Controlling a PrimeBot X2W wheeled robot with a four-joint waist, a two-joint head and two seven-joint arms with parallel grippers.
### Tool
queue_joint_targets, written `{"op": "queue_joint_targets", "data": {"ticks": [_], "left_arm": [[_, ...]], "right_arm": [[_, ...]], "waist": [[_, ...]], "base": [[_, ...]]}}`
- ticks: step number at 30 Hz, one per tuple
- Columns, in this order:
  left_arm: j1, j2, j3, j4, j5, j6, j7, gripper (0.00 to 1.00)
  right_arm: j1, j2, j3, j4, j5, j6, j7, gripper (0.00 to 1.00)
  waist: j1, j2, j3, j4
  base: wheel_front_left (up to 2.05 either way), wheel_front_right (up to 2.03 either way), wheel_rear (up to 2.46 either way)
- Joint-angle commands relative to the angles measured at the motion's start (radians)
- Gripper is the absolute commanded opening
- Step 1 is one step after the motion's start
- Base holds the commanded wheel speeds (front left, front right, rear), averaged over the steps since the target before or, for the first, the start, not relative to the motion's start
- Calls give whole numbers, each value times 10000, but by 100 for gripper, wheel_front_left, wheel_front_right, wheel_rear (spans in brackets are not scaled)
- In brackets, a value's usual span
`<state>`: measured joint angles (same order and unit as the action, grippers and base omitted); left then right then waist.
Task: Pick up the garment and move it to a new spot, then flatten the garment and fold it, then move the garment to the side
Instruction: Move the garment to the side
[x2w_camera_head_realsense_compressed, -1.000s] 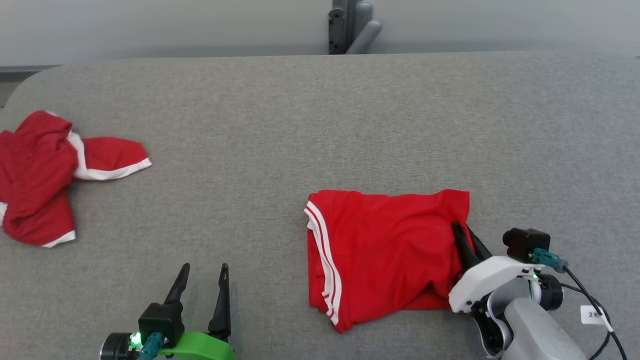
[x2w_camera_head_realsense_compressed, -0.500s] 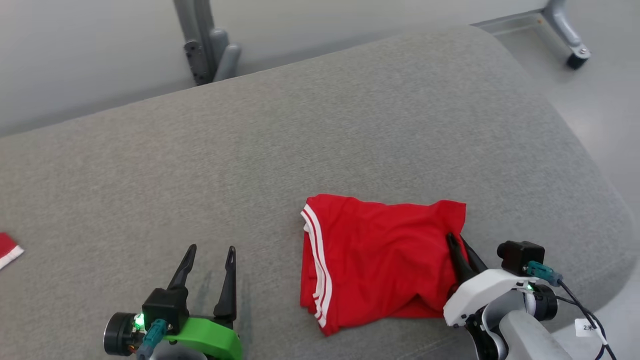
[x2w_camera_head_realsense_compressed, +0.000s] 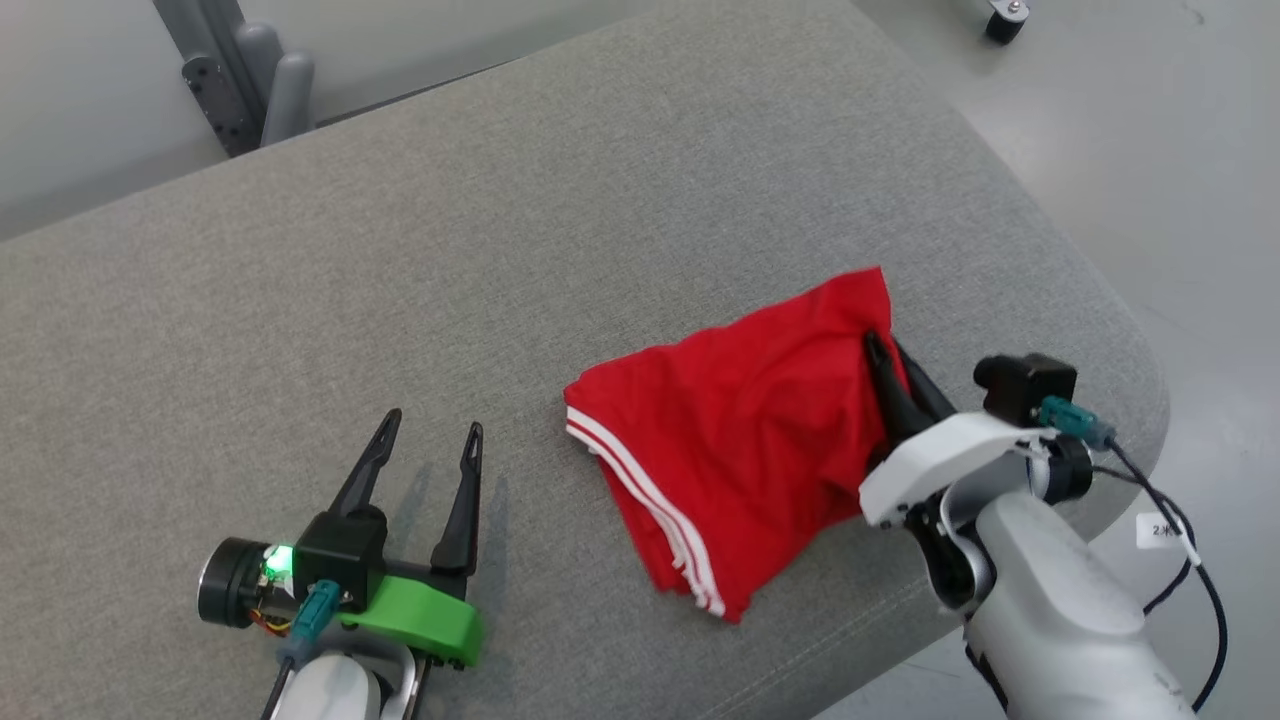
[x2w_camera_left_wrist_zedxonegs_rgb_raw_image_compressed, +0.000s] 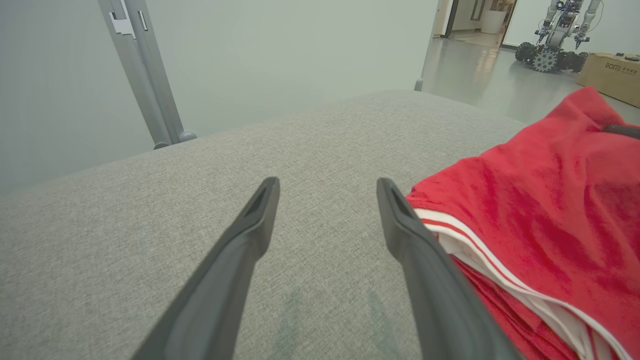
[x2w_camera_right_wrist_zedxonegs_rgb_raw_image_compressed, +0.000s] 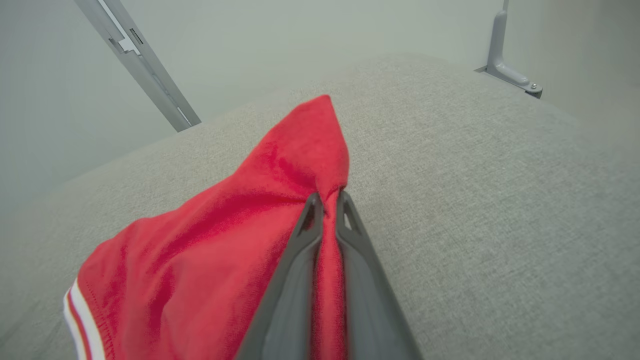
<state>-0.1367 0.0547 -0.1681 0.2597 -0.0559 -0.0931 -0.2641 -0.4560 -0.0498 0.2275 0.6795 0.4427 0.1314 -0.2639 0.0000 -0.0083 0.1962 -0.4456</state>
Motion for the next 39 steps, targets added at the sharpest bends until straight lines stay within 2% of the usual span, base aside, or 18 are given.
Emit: {"op": "queue_joint_targets", "data": {"ticks": [1, 6, 9, 12, 19, 23, 24, 25, 26, 29, 32, 35, 36, 39], "left_arm": [[-288, 182, 7, -61, 123, -51, 3, 100], [-795, 372, -65, -182, 355, -136, 1, 100], [-953, 494, -26, -290, 418, -122, 1, 100], [-1032, 567, -51, -395, 524, -78, 3, 100], [-942, 649, -24, -510, 508, 64, 1, 100], [-881, 638, -25, -549, 467, 132, 1, 100], [-868, 635, -12, -546, 454, 137, 3, 100], [-859, 635, 2, -542, 443, 150, 3, 100], [-858, 630, 12, -538, 420, 155, 3, 100], [-830, 602, 21, -491, 389, 164, 1, 100], [-759, 530, -8, -429, 364, 181, 1, 100], [-589, 431, 12, -352, 260, 205, 3, 100], [-589, 431, 12, -352, 260, 205, 3, 100], [-380, 365, 99, -210, 167, 254, 1, 100]], "right_arm": [[-556, -25, -204, 105, -150, -15, -2, 0], [-2162, -400, -1234, 822, -801, -15, -2, 0], [-3027, -777, -2191, 1377, -1298, -15, -2, 0], [-3665, -1298, -3581, 1970, -1728, -15, -2, 0], [-4195, -2666, -6583, 2888, -3519, -15, -2, 0], [-4133, -3004, -8179, 3052, -4643, -15, -2, 0], [-4144, -2981, -8593, 3033, -4917, -15, -2, 23], [-4159, -2956, -9024, 2920, -5177, -15, -2, 88], [-4141, -2930, -9326, 2727, -5555, -15, -2, 100], [-4059, -2661, -10075, 2207, -6417, -15, -1, 100], [-4014, -2355, -10106, 1538, -6750, -15, -2, 100], [-3769, -1990, -9014, 859, -6292, -12, -1, 100], [-3769, -1990, -9014, 859, -6292, -12, -1, 100], [-3231, -1577, -7436, 183, -5428, -14, -1, 100]], "waist": [[0, 83, 1201, 1018], [0, 83, 2111, 2143], [0, 83, 2505, 2731], [0, 83, 2767, 3210], [0, 83, 2928, 3857], [0, 83, 2842, 4006], [0, 83, 2814, 4018], [0, 83, 2778, 4021], [0, 83, 2734, 4019], [0, 83, 2520, 3997], [0, 83, 2194, 3980], [0, 83, 1707, 3956], [0, 83, 1707, 3956], [0, 83, 1125, 3916]], "base": [[0, 0, 0], [0, 0, 0], [0, 0, 0], [0, 0, 0], [0, 0, 0], [0, 0, 0], [0, 0, 0], [0, 0, 0], [0, 0, 0], [0, 0, 0], [0, 0, 0], [0, 0, 0], [0, 0, 0], [0, 0, 0]]}}
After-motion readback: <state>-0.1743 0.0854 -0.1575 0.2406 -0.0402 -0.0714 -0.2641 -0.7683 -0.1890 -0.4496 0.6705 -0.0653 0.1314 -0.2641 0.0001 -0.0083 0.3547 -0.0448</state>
